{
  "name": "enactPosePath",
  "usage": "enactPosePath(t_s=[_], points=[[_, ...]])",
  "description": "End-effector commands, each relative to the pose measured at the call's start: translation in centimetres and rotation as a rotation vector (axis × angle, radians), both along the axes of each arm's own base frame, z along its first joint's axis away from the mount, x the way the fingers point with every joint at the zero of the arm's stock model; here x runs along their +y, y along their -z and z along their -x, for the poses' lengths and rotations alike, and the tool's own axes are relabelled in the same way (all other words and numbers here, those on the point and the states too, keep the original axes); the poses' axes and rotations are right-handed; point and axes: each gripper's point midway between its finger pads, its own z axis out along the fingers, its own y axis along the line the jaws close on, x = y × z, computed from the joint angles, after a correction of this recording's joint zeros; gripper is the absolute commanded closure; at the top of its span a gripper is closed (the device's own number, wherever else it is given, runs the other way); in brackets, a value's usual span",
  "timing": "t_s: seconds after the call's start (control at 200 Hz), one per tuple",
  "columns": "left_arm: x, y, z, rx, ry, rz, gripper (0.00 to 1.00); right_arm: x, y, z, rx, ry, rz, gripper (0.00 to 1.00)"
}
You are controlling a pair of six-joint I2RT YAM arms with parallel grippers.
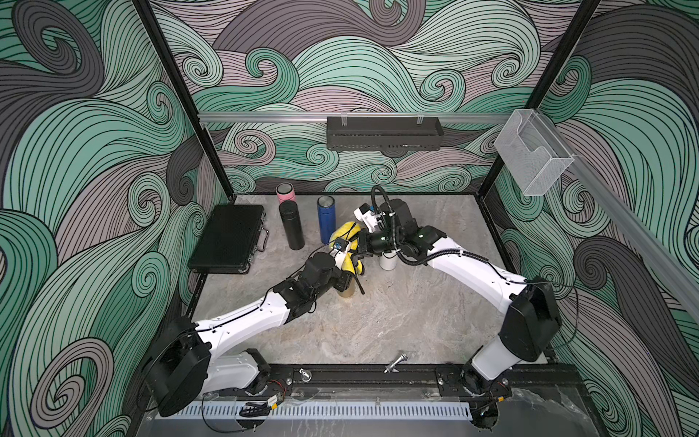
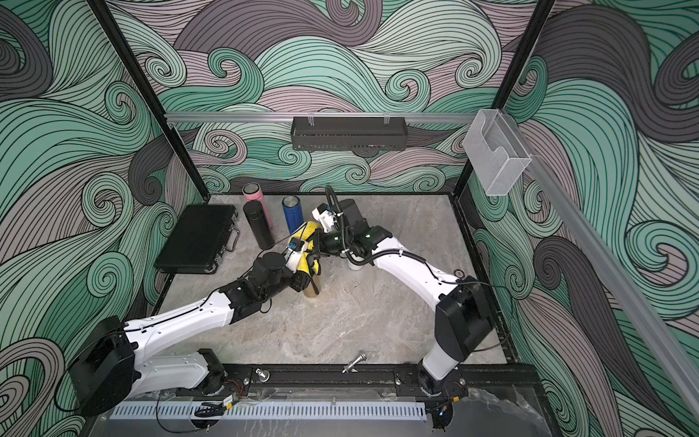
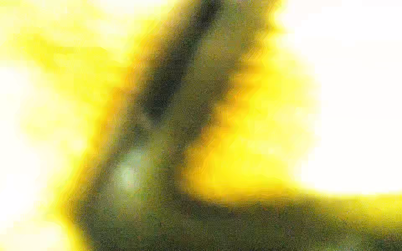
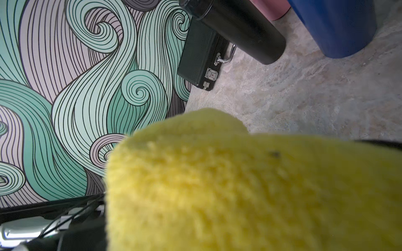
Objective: Wipe the surface of the thermos
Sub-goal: Wipe the dirt from the surface of the thermos.
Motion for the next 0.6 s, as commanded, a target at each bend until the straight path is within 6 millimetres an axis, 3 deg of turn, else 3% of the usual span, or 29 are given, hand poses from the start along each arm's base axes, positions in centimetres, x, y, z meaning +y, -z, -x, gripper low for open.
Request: enactPosePath(t_s=[0.0, 0.2, 0.37, 0.47, 0.595], points=[[-0.9, 1.0, 1.0, 0.035, 0.058, -0.02, 1.0, 2.0, -1.0, -0.3, -0.02, -0.046, -0.066, 1.0], [0.4, 1.0, -0.1, 0.017, -0.03, -0.038, 1.0, 0.9, 0.1, 2.8, 0.001, -0.07, -0.014, 1.0], [0.5, 0.4, -0.4, 0.016, -0.038, -0.019, 1.0, -1.7, 0.7, 5.4, 0.011, -0.041, 0.023, 1.0], [0.1, 0.3, -0.5, 0.02, -0.024, -0.019, 1.0, -2.4, 0.8, 5.5, -0.002, -0.015, 0.026, 1.0], [0.1, 0.4, -0.8, 0.029, -0.041, -0.022, 1.0, -1.5, 0.2, 5.0, -0.011, -0.038, 0.012, 1.0]])
